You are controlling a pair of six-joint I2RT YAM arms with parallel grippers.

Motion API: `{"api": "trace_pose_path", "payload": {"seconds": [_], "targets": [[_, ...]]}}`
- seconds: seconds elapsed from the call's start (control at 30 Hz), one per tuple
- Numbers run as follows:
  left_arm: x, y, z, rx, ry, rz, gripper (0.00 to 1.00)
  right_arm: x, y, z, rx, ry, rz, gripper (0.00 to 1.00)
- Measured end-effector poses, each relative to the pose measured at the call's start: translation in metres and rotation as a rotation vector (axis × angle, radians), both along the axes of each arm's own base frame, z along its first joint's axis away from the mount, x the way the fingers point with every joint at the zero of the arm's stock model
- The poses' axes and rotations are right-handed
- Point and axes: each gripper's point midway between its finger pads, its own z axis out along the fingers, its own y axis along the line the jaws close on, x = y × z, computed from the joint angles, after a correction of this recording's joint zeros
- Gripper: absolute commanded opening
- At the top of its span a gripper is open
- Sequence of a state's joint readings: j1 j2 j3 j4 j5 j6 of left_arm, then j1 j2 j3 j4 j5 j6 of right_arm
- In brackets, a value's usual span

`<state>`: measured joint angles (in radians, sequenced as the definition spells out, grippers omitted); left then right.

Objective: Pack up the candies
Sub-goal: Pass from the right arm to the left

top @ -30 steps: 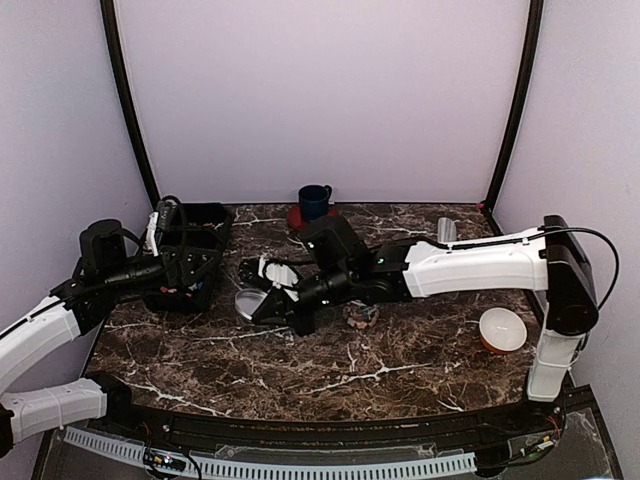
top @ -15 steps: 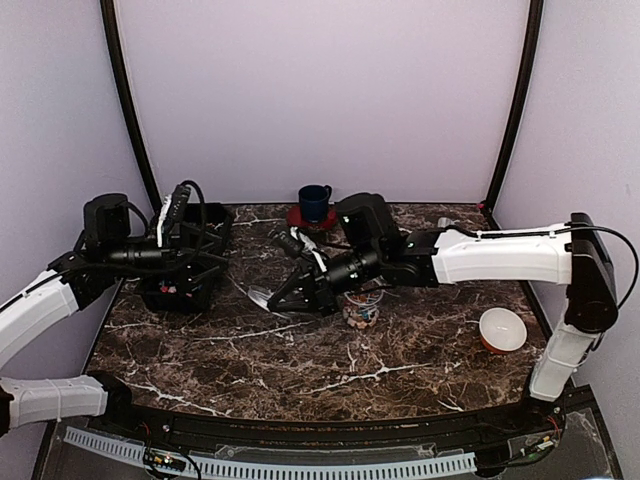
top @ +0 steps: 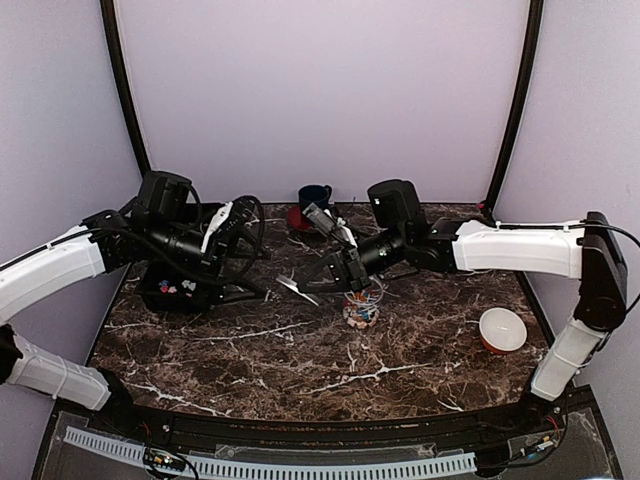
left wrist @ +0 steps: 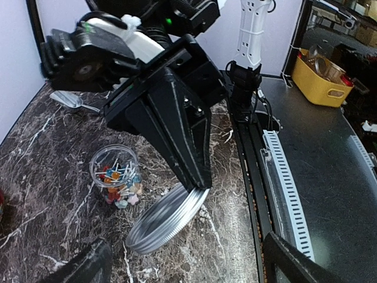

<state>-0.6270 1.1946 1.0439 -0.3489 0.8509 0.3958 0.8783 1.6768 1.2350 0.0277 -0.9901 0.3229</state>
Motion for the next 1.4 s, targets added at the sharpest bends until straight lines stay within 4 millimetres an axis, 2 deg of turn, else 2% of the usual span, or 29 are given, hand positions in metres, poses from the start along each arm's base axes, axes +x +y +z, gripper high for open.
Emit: {"api": "trace_pose_path", "payload": {"seconds": [0.2, 0.3, 0.4, 0.7, 1.0, 1.3, 1.4], "targets": [[-0.017, -0.018, -0.017, 0.102, -0.072, -0.093, 0.83, -0.012, -0.005, 0.011, 0.035, 0.064, 0.055, 0.00], [-0.020, -0.023, -0.031, 0.156, -0.094, -0.109, 0.77, -0.016, -0.007, 0.014, 0.044, 0.092, 0.075, 0.00], [-0.020, -0.023, -0.036, 0.186, -0.118, -0.106, 0.68, -0.019, -0.008, 0.015, 0.048, 0.116, 0.091, 0.00], [-0.018, -0.024, -0.038, 0.199, -0.150, -0.100, 0.51, -0.024, -0.009, 0.022, 0.075, 0.139, 0.124, 0.00], [-0.020, -0.025, -0.032, 0.175, -0.160, -0.112, 0.24, -0.031, -0.013, 0.020, 0.089, 0.170, 0.154, 0.00], [-0.029, -0.025, -0.025, 0.139, -0.153, -0.150, 0.06, -0.034, -0.015, 0.026, 0.110, 0.168, 0.179, 0.00], [-0.032, -0.026, -0.024, 0.130, -0.143, -0.161, 0.06, -0.035, -0.015, 0.027, 0.114, 0.168, 0.187, 0.17]]}}
